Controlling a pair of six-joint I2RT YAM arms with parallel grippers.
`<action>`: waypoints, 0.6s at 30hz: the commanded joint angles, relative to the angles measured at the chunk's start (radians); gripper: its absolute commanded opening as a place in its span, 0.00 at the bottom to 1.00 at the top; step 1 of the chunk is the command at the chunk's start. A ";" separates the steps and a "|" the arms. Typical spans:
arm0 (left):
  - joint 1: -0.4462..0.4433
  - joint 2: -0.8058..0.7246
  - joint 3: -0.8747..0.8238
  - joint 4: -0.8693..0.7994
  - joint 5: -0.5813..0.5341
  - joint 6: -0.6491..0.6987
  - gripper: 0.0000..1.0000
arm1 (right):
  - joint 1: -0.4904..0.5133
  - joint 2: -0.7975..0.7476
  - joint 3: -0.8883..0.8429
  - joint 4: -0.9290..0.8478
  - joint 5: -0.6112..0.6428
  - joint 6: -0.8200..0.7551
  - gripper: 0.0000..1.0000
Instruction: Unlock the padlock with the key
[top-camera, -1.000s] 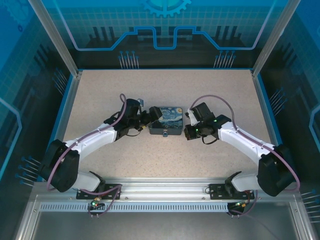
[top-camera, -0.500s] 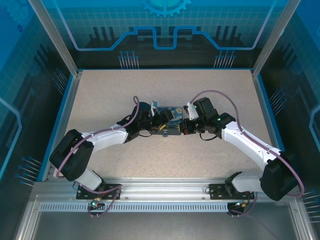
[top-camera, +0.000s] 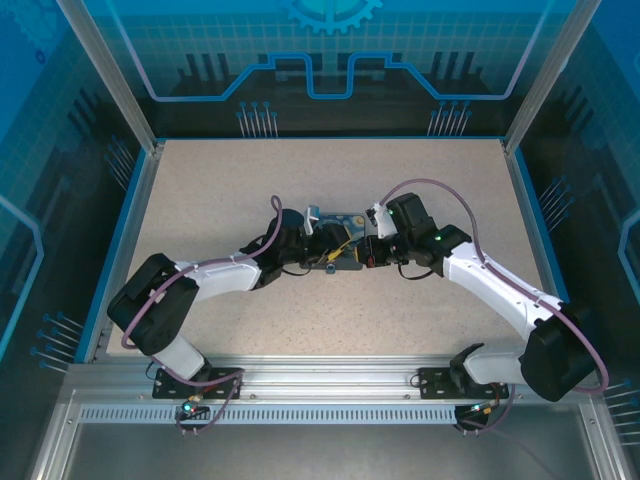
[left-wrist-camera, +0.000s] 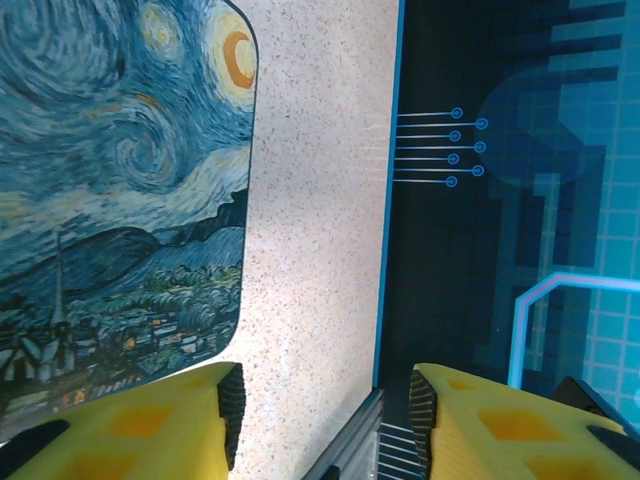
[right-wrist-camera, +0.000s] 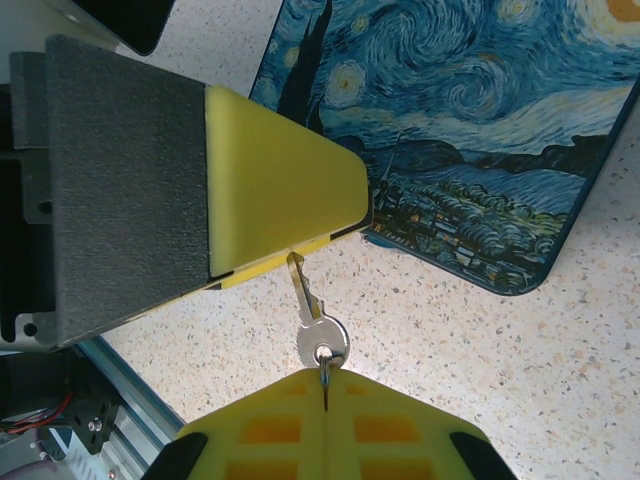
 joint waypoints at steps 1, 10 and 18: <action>-0.011 0.011 -0.017 0.051 0.022 -0.021 0.47 | 0.007 0.010 0.027 0.012 -0.022 0.010 0.00; -0.013 0.014 -0.015 0.056 0.025 -0.022 0.41 | 0.003 0.007 0.022 0.013 -0.019 0.011 0.00; -0.018 0.018 -0.013 0.067 0.030 -0.028 0.34 | 0.000 0.012 0.021 0.012 -0.017 0.007 0.00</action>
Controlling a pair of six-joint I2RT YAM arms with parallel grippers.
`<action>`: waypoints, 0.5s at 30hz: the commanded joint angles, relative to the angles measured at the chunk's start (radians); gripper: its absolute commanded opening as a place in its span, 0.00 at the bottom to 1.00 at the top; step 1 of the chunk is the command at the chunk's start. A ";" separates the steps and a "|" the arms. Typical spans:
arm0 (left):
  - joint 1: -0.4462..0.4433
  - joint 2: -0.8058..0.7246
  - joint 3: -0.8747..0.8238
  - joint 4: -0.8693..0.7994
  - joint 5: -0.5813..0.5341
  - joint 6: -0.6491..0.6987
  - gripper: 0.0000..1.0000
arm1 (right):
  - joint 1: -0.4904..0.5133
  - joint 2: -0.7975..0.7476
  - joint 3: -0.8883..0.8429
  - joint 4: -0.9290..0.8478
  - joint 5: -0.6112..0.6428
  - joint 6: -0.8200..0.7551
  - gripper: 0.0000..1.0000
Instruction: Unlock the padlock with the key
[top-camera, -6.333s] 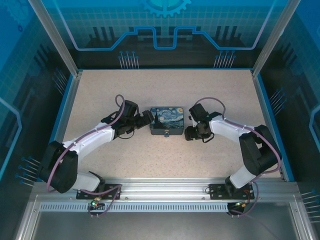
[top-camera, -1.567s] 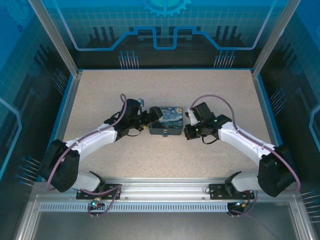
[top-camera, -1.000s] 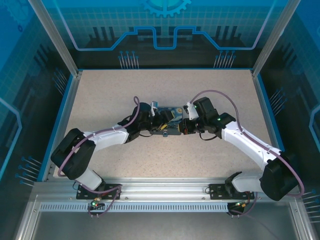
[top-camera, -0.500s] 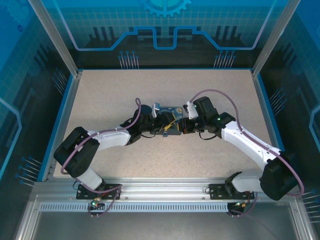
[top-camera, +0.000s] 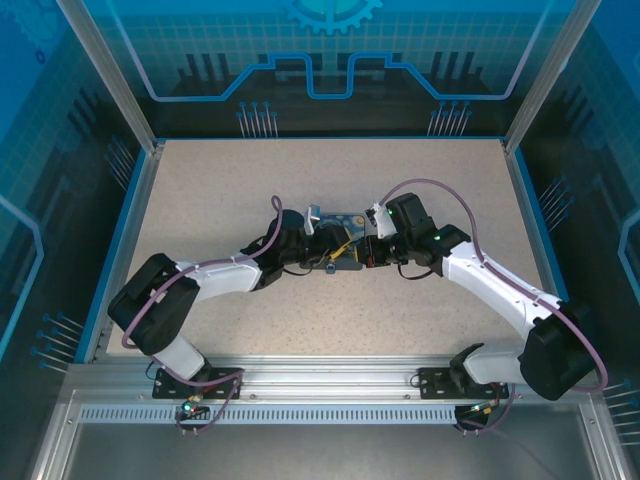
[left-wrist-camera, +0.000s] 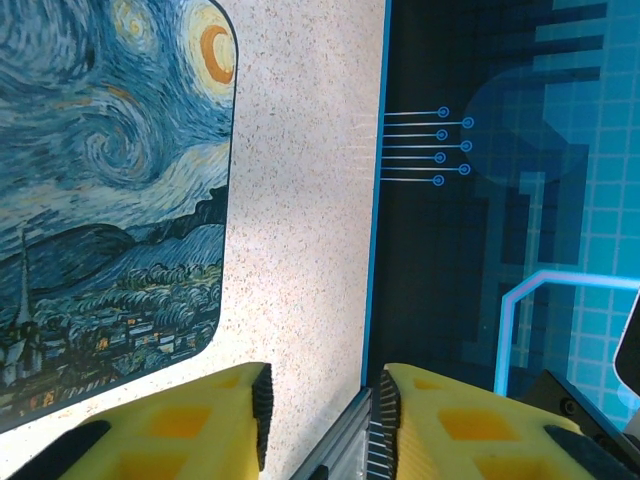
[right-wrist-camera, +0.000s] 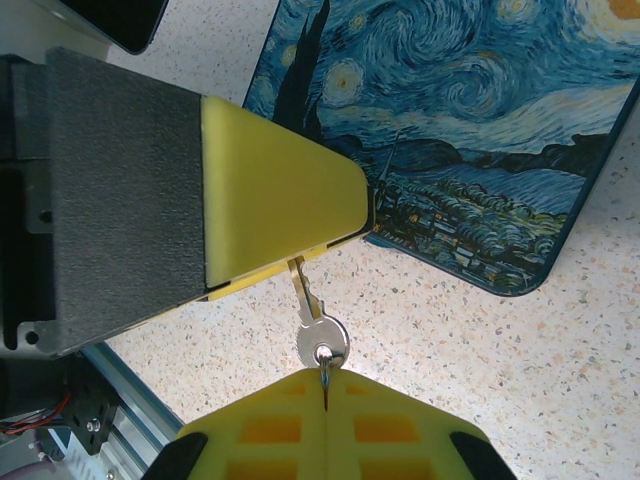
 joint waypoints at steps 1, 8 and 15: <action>-0.012 0.017 -0.010 0.042 0.029 -0.014 0.34 | 0.000 0.007 0.020 0.013 -0.018 0.008 0.00; -0.016 0.020 -0.007 0.047 0.032 -0.020 0.30 | -0.004 0.010 0.020 0.014 -0.017 0.006 0.00; -0.018 0.023 -0.001 0.048 0.032 -0.020 0.23 | -0.007 0.011 0.019 0.017 -0.020 0.006 0.00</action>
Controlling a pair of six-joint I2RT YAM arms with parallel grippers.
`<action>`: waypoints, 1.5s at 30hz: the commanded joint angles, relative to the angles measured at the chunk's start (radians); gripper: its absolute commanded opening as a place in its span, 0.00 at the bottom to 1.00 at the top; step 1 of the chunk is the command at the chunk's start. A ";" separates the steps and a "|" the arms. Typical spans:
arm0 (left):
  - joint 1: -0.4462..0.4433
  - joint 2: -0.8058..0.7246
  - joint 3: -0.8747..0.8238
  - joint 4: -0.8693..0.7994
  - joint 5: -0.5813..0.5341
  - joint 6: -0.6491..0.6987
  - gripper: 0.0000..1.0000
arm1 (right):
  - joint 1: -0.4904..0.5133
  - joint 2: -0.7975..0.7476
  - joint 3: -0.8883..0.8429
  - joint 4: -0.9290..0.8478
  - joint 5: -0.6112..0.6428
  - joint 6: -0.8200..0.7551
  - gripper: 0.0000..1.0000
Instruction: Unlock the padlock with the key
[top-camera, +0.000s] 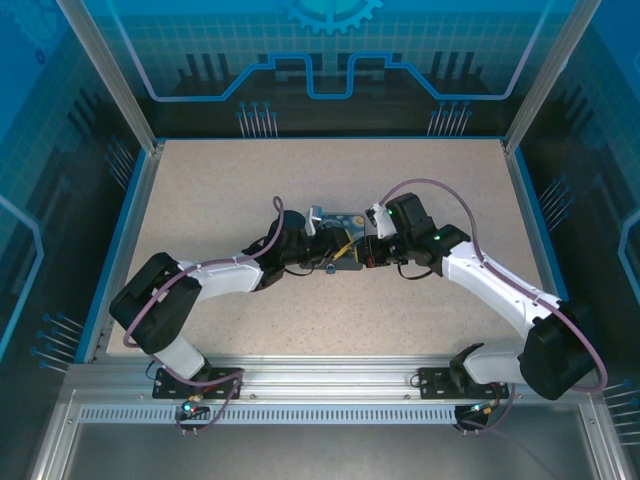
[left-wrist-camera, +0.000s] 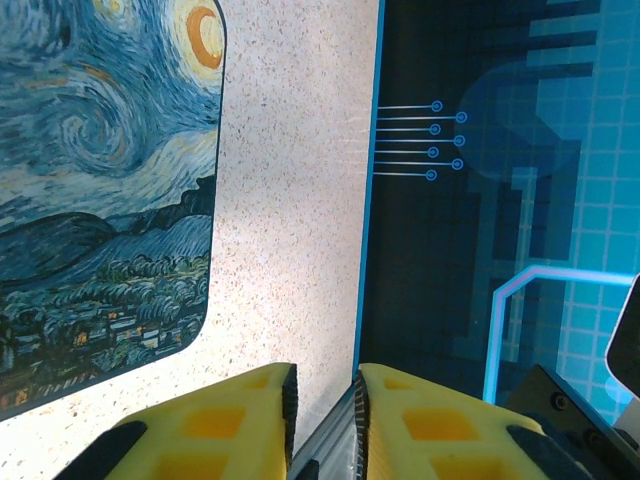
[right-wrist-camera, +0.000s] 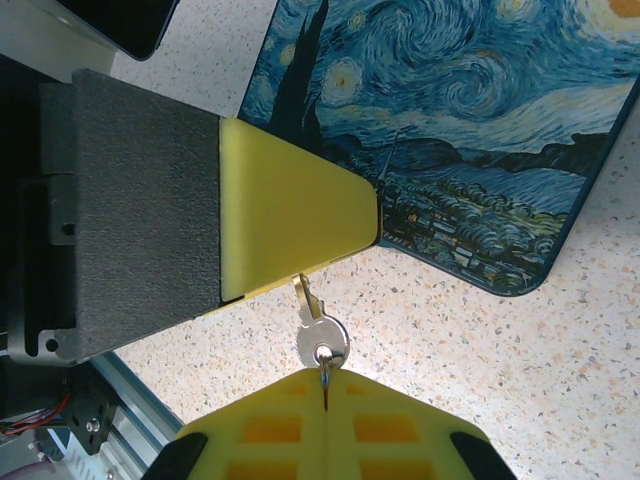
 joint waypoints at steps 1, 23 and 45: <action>-0.013 0.016 0.000 0.024 0.022 0.001 0.22 | -0.006 0.006 0.018 0.017 -0.020 0.006 0.00; -0.001 -0.063 0.011 0.039 -0.014 0.204 0.00 | -0.151 -0.165 0.000 -0.053 0.039 0.014 1.00; 0.004 -0.179 0.042 0.153 -0.246 0.426 0.00 | -0.305 -0.154 -0.121 0.397 0.044 0.398 1.00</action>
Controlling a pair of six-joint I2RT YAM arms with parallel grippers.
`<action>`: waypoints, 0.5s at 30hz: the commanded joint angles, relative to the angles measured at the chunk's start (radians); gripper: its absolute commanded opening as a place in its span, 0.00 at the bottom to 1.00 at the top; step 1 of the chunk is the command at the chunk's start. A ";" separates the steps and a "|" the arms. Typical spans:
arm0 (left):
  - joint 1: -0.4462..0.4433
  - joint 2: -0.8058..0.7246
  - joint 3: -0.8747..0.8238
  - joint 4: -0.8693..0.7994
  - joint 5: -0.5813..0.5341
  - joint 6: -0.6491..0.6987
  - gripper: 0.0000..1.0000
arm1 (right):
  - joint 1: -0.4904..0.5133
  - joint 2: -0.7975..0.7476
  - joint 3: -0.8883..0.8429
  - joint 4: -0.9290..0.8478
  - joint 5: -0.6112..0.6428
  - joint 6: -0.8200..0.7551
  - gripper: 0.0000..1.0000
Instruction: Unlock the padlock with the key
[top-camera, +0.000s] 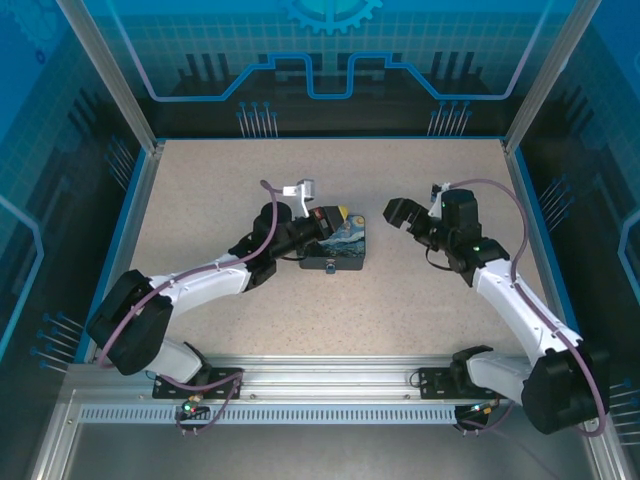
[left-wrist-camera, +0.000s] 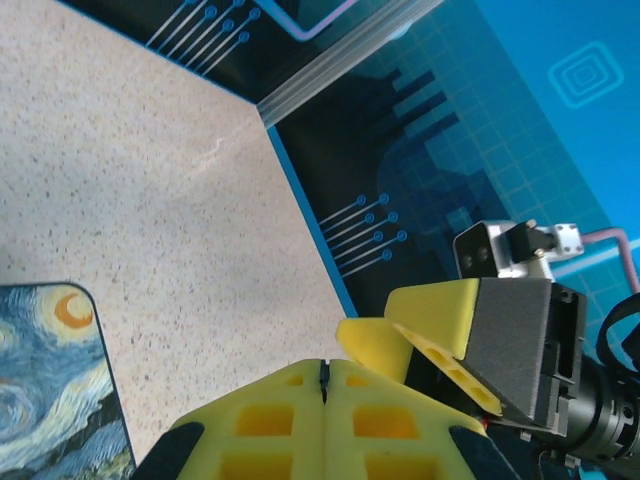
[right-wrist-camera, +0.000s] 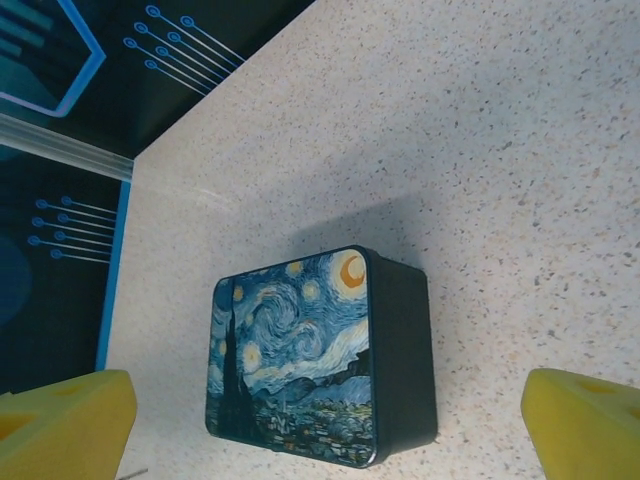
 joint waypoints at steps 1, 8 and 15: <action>0.008 -0.028 0.017 0.074 -0.054 0.033 0.00 | -0.005 0.036 0.056 0.065 -0.053 0.064 1.00; 0.013 -0.030 0.038 0.078 -0.066 0.034 0.00 | 0.011 0.140 0.301 -0.271 0.076 0.056 1.00; 0.018 -0.030 0.050 0.074 -0.082 0.029 0.00 | 0.004 0.178 0.121 0.089 -0.168 0.157 1.00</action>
